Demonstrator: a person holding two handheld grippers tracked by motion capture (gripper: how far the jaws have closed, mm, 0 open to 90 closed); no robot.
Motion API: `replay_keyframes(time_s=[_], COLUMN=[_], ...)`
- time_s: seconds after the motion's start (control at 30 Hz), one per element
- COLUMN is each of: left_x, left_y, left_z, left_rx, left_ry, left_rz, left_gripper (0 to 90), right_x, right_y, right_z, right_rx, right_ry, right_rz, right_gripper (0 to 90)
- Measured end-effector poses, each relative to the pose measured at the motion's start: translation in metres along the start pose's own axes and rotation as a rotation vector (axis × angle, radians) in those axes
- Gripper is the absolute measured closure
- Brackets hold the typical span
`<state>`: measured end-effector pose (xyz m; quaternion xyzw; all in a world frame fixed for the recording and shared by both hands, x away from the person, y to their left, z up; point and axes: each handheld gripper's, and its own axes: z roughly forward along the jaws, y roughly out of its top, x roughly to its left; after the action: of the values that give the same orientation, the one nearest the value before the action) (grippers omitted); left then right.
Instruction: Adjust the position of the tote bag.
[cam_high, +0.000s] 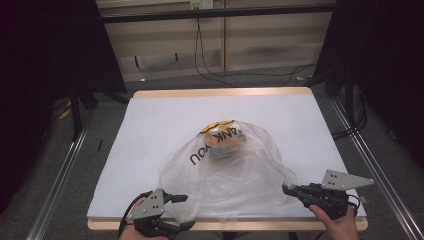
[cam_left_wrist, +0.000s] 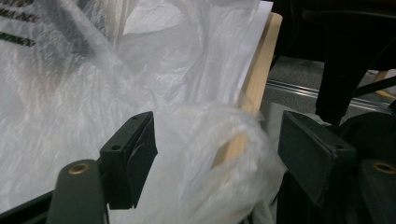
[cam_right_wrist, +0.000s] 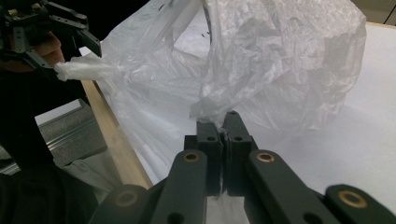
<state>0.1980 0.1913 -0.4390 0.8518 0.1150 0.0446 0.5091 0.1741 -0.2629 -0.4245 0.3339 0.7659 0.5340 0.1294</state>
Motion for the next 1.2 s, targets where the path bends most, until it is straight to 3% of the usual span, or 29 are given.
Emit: replay_keyframes(time_s=[0.07, 0.2, 0.23, 0.33, 0.37, 0.5, 0.8, 1.03, 1.2], left_x=[-0.001, 0.001, 0.002, 0.008, 0.010, 0.015, 0.022, 0.029, 0.031], left_y=[-0.001, -0.004, -0.005, -0.008, -0.008, -0.007, 0.002, 0.010, 0.018], left_z=[0.000, 0.003, 0.004, 0.006, 0.007, 0.002, -0.020, -0.031, -0.041], left_rx=[0.002, 0.042, 0.052, 0.091, 0.082, 0.065, -0.071, -0.111, -0.166], left_ry=[0.003, 0.033, 0.053, 0.052, 0.038, 0.029, 0.024, 0.047, 0.055], left_rz=[-0.017, 0.003, -0.006, -0.004, -0.012, -0.052, -0.107, -0.112, -0.120], left_gripper=[23.2, 26.1, 32.2, 58.7, 66.2, 84.2, 87.1, 87.4, 87.6], right_x=[0.000, 0.001, 0.001, 0.000, 0.000, -0.001, -0.002, -0.007, -0.009], right_y=[0.000, 0.000, 0.001, 0.001, 0.001, 0.002, 0.016, 0.026, 0.035], right_z=[0.000, -0.001, -0.001, 0.000, 0.000, 0.002, -0.002, -0.007, -0.009], right_rx=[0.003, -0.002, -0.002, -0.001, -0.001, -0.003, -0.051, -0.080, -0.110], right_ry=[0.001, 0.001, 0.001, 0.007, 0.013, 0.015, 0.038, 0.033, 0.046], right_rz=[0.002, 0.003, 0.004, 0.004, 0.006, 0.000, -0.011, -0.021, -0.020], right_gripper=[87.9, 87.8, 87.8, 88.0, 88.1, 88.2, 88.3, 88.4, 88.4])
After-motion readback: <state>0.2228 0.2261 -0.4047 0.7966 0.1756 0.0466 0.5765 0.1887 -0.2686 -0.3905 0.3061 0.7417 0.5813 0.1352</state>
